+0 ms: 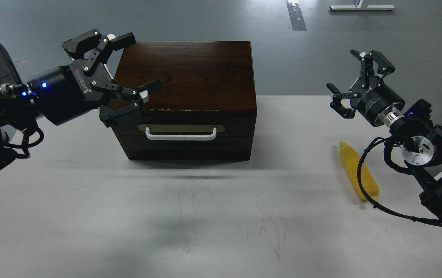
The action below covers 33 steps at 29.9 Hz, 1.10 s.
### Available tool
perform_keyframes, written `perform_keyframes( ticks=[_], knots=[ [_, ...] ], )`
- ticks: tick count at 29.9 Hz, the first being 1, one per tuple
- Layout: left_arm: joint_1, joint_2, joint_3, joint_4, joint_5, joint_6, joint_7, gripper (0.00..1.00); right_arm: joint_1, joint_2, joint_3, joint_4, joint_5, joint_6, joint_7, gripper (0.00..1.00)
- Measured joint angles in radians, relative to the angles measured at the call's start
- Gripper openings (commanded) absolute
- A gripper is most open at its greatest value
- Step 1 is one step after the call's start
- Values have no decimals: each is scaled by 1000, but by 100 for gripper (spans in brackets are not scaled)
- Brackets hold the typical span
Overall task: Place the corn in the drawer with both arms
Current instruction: 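Lower the left gripper to the white drawer handle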
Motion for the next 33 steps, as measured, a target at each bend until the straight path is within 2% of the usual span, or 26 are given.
perform_keyframes(
  ticks=[3, 14, 15, 17, 18, 23, 25, 33],
  knots=[
    [-26, -5, 44, 2, 37, 2, 0, 98, -5, -2, 0, 0, 0, -5, 0, 100],
    [-143, -6, 354, 20, 43, -16, 0, 98, -10, -1, 0, 0, 0, -6, 2, 100],
    [-151, -8, 366, 24, 43, -23, 0, 97, -10, -1, 0, 0, 0, -6, 2, 100],
    [-164, -12, 379, 34, 43, -42, 0, 84, -11, 0, 0, 0, 0, -6, 3, 100],
    [-169, -16, 382, 41, 43, -49, 0, 81, -12, 0, 0, 0, 0, -6, 3, 100],
    [-178, -45, 395, 74, 43, -68, 0, 81, -15, 1, 0, -7, 0, -6, 3, 100],
    [-179, -56, 404, 84, 43, -70, 0, 74, -15, 3, -1, -10, 0, -6, 3, 100],
    [-180, -88, 410, 111, 43, -70, 0, 75, -16, 6, -2, -23, 0, -6, 10, 100]
  ],
)
